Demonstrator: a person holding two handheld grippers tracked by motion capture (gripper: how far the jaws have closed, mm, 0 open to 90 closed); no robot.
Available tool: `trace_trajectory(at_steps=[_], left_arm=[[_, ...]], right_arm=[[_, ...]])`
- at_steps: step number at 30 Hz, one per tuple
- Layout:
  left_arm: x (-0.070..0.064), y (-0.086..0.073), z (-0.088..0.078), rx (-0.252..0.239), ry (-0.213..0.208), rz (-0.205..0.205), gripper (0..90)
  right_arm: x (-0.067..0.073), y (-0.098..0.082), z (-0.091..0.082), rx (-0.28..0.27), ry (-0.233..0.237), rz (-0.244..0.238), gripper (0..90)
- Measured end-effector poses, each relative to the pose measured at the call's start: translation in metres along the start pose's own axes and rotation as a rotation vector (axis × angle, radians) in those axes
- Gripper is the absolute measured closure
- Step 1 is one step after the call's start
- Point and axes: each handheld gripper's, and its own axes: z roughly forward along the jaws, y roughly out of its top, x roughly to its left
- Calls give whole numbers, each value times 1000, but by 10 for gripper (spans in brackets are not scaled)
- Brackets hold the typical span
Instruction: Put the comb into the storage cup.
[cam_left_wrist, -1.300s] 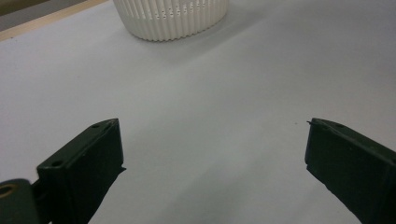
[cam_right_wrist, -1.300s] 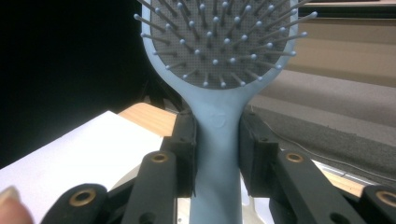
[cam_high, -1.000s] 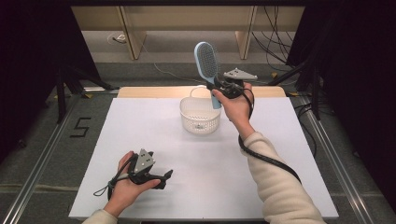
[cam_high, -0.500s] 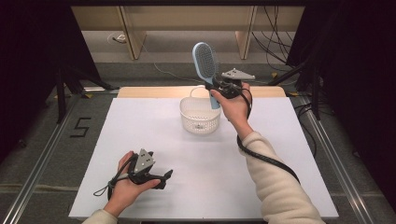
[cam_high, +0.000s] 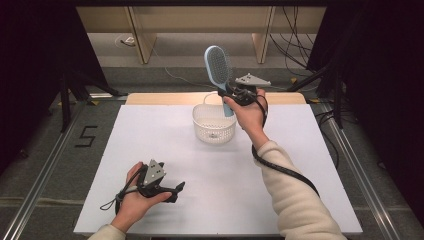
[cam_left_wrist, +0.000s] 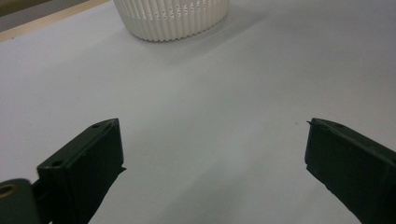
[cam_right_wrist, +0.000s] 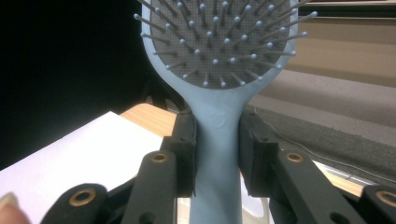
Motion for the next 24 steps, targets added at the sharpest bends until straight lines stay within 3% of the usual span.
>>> trace_trajectory(at_steps=[24], left_arm=[[0, 0, 0, 2, -2, -2, 38]], right_arm=[[3, -3, 7, 4, 0, -20, 706]])
